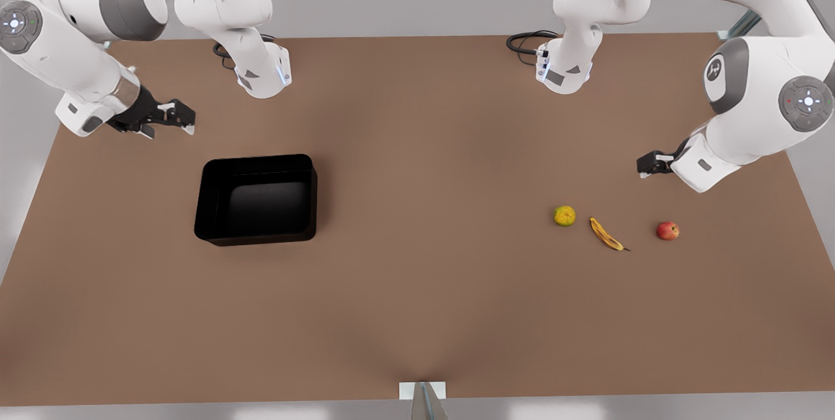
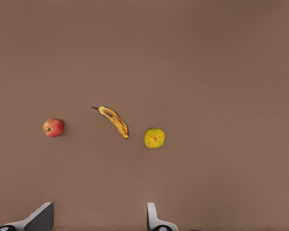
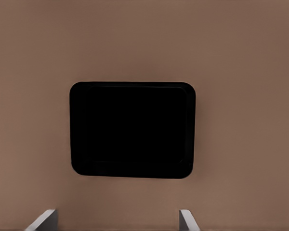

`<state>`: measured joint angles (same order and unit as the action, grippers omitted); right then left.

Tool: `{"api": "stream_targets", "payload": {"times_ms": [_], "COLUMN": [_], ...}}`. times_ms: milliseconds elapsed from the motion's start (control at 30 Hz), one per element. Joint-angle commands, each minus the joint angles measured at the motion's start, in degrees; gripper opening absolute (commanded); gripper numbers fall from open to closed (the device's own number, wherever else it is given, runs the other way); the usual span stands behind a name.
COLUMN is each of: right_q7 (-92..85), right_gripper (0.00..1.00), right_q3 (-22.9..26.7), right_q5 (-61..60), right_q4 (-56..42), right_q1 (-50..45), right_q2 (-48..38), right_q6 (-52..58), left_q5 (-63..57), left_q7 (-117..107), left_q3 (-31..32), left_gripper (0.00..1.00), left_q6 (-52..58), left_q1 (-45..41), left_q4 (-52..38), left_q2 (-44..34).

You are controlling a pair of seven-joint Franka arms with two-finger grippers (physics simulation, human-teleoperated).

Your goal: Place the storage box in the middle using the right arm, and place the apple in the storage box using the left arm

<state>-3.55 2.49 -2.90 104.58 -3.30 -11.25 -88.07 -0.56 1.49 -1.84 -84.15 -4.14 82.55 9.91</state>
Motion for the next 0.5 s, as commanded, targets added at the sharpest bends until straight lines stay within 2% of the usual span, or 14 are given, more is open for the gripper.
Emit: {"api": "stream_targets", "payload": {"times_ms": [0, 67, 133, 167, 233, 267, 333, 367, 467], "right_q7": [-0.1, -0.3, -0.4, -0.6, -8.8, -8.9, -8.8, -8.8, -11.1], "right_gripper": [1.0, 1.0, 1.0, 1.0, 1.0, 1.0, 1.0, 1.0, 1.0], "right_q3": [0.1, 0.1, 0.1, 0.1, 0.1, 0.2, 0.2, 0.2, 0.1], "right_q5": [0.0, 0.0, 0.4, 0.4, 0.4, 1.2, 2.2, 2.2, 2.0], "right_q4": [0.0, 0.3, -0.4, -0.4, -1.0, -2.5, -2.8, -2.8, -2.5], "right_q1": [0.1, 0.0, 0.8, 3.3, 8.2, 9.0, 9.1, 9.0, 9.5], "right_q2": [0.0, 0.5, 5.6, 11.9, 17.2, 20.4, 25.0, 27.7, 32.8], "right_q6": [0.0, -0.4, -3.7, -8.1, -11.0, -11.5, -14.9, -17.4, -23.1], "left_q5": [-0.1, -0.7, 2.8, 8.9, 20.8, 26.0, 37.0, 41.9, 53.3], "left_q7": [0.0, -0.4, -13.6, -27.0, -40.7, -47.7, -50.1, -54.7, -54.7], "left_q3": [0.0, 0.0, -2.9, -4.8, -10.5, -10.8, -15.1, -15.3, -17.4], "left_gripper": [1.0, 1.0, 1.0, 1.0, 1.0, 1.0, 1.0, 1.0, 1.0], "left_q6": [-0.1, -0.6, -1.4, -1.7, -2.8, -4.4, -7.1, -13.0, -16.5], "left_q1": [0.0, 0.1, 1.5, 4.0, 6.1, 7.5, 7.8, 7.8, 8.6], "left_q4": [0.0, 0.8, 0.8, 0.5, 0.5, 0.9, 4.7, 8.3, 10.2], "left_q2": [0.1, 0.8, 5.6, 10.0, 13.7, 15.1, 16.4, 16.5, 19.5]}}
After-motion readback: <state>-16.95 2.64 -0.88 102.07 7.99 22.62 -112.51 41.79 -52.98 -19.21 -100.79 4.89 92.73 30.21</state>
